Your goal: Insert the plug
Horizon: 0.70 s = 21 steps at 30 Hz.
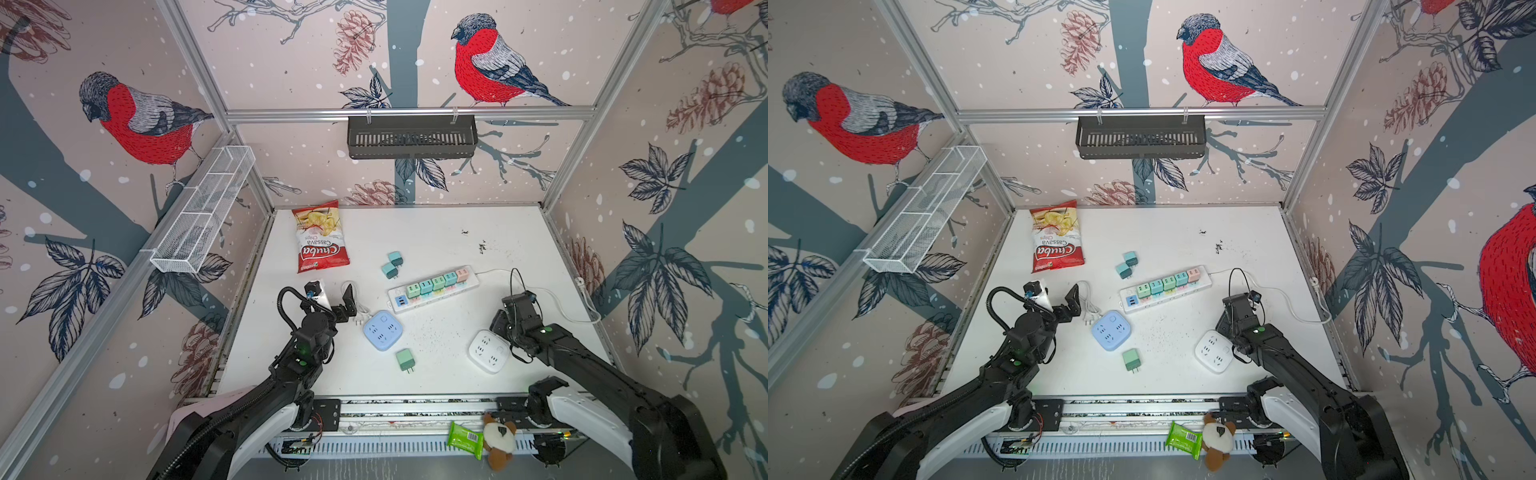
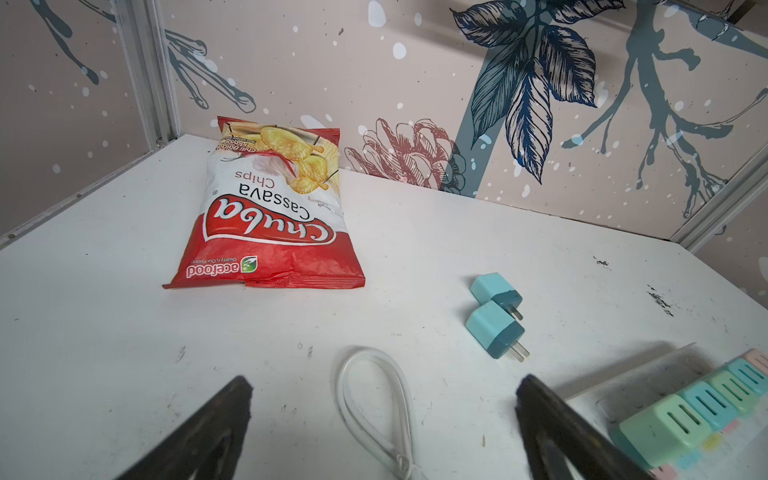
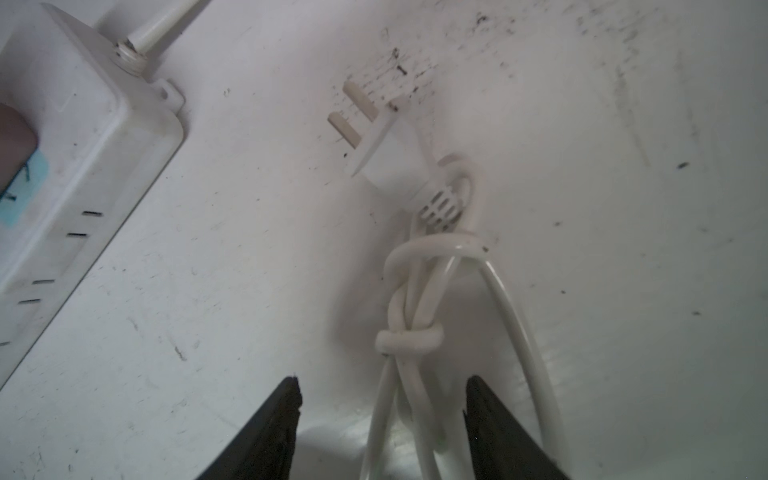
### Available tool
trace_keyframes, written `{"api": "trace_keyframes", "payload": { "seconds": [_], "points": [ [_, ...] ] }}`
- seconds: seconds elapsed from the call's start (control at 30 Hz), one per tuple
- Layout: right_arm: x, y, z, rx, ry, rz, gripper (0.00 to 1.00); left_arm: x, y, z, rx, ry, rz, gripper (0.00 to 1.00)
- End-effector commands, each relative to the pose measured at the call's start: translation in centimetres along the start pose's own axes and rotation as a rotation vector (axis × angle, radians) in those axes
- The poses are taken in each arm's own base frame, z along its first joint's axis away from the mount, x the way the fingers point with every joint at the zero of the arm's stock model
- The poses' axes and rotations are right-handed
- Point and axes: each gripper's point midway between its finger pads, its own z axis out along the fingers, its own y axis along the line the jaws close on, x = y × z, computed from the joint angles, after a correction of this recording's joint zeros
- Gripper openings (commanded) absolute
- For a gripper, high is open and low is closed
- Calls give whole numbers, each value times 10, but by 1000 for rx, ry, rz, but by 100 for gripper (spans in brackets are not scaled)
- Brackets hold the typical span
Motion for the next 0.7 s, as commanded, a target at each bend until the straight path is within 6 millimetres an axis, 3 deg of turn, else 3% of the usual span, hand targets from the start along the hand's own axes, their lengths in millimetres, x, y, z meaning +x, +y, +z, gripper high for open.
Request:
{"api": "trace_keyframes", "payload": {
  "seconds": [0.0,0.13,0.23,0.3,0.4,0.67],
  "points": [
    [0,15,2,-24,16,-61,58,-6,-1,0,1,-18,-16,99],
    [9,33,4,-19,26,-160,43,-7,-1,1,-1,-20,-18,99],
    [21,56,4,-60,43,-260,38,-6,0,0,-3,-20,-18,99],
    [31,71,4,-106,63,-318,29,-7,-1,0,0,-21,-19,99],
    [44,80,3,-114,93,-378,19,-7,-1,0,-1,-21,-20,99],
    [88,102,0,-134,164,-580,8,-6,-1,0,1,-19,-19,99]
  ]
}}
